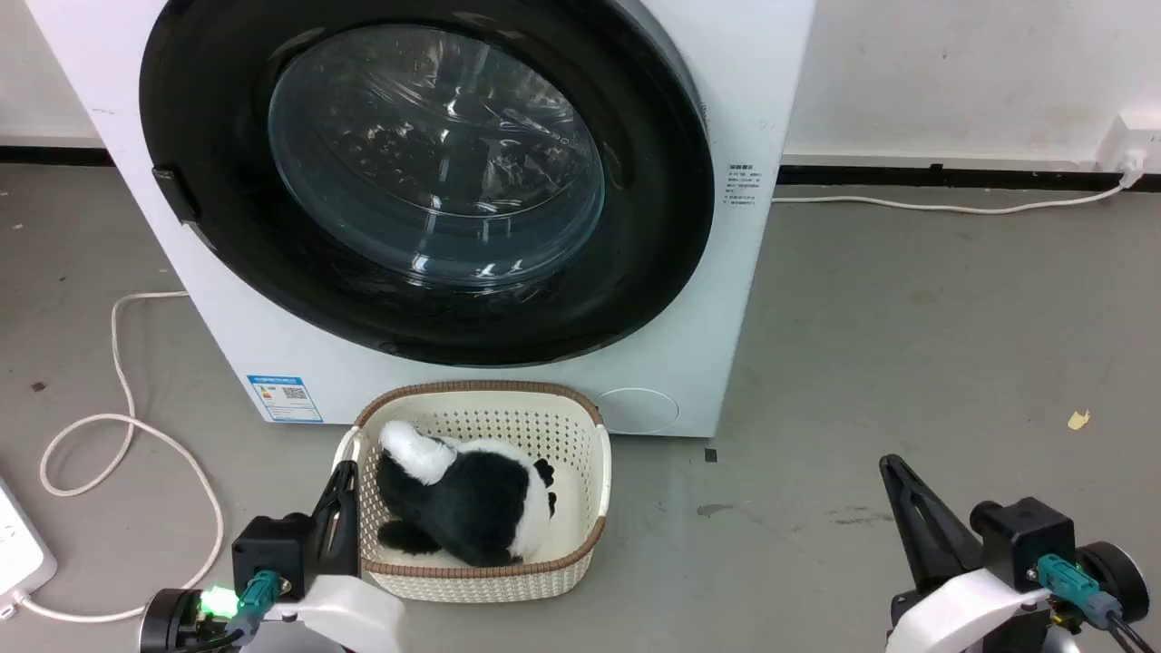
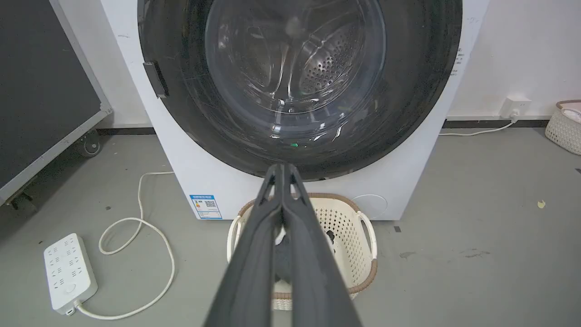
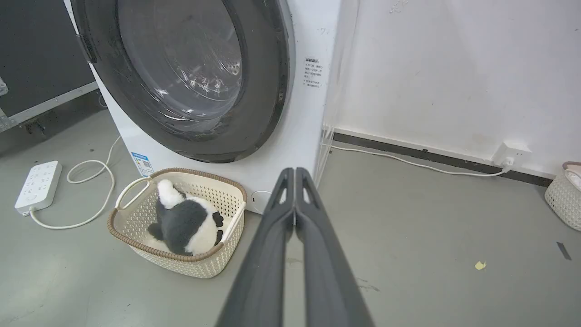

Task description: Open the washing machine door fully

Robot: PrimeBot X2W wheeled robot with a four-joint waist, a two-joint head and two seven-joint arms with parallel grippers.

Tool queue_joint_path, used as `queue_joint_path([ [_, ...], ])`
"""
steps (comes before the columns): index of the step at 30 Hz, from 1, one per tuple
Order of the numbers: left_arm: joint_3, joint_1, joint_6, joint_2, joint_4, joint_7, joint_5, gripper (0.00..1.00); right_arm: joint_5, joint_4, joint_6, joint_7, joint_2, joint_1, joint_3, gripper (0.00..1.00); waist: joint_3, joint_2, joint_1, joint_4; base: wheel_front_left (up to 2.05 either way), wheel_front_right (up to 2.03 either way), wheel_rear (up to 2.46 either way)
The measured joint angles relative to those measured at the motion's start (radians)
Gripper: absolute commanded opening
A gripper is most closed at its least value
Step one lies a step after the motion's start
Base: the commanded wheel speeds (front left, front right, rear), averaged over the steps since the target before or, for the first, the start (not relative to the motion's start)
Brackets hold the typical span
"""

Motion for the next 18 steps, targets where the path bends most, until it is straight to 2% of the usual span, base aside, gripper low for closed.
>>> queue_joint_path([
  [18,0.0,0.0,0.0,0.0,0.0,0.0,0.0,0.0,0.0,0.0,0.0,0.0,0.0,0.0,0.0,0.0,0.0,0.0,0.0,0.0,0.0,0.0,0.0],
])
